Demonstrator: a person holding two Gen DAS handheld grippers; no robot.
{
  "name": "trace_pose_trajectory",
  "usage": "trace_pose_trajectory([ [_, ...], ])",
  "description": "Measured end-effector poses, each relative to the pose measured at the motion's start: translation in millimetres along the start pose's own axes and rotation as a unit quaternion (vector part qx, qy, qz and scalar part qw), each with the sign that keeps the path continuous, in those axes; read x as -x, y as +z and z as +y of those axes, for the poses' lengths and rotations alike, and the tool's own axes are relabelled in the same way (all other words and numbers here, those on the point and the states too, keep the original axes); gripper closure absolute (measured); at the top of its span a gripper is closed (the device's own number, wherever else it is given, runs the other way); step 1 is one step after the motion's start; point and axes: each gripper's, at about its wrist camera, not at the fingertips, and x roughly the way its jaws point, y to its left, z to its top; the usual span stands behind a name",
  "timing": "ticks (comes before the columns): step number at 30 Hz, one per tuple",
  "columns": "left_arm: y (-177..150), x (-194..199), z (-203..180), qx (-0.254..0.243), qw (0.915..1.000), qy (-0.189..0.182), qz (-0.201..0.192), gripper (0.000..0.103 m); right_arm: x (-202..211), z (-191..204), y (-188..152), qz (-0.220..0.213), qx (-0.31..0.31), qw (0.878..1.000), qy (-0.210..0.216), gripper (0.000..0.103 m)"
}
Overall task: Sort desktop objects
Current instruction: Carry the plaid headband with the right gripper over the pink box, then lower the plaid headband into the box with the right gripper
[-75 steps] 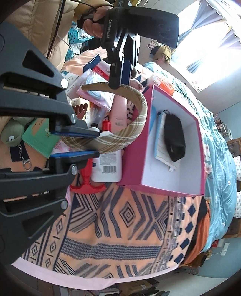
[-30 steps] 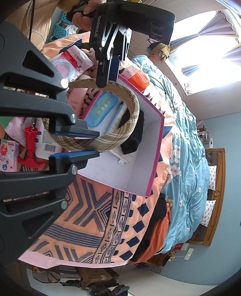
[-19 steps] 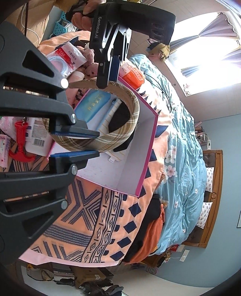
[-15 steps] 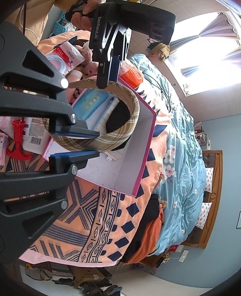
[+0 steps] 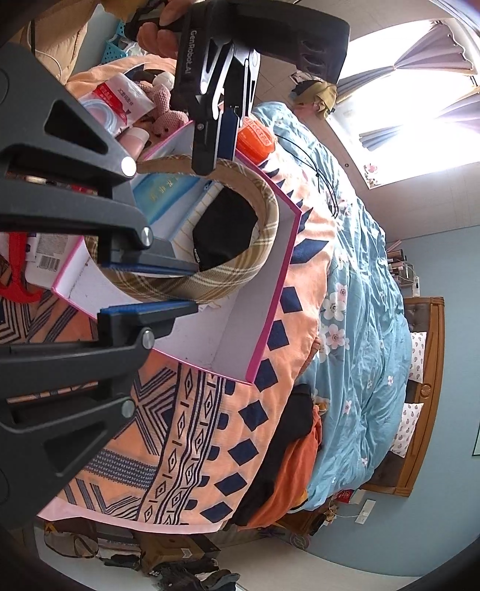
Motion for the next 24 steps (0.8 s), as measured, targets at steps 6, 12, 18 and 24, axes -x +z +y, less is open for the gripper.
trace_pose_trajectory([
  [6, 6, -13, 3, 0.005, 0.9999, 0.010, 0.003, 0.068, -13, -7, 6, 0.007, 0.005, 1.000, -0.007, 0.088],
  [12, 9, -27, 5, 0.012, 0.9997, 0.017, 0.013, 0.068, -26, -14, 9, 0.017, 0.010, 1.000, -0.011, 0.088],
  [18, 14, -39, 12, 0.021, 0.9993, 0.024, 0.019, 0.068, -40, -20, 12, 0.028, 0.013, 0.999, -0.015, 0.088],
  [24, 17, -51, 17, 0.032, 0.9987, 0.028, 0.028, 0.068, -53, -25, 12, 0.039, 0.016, 0.999, -0.019, 0.088],
])
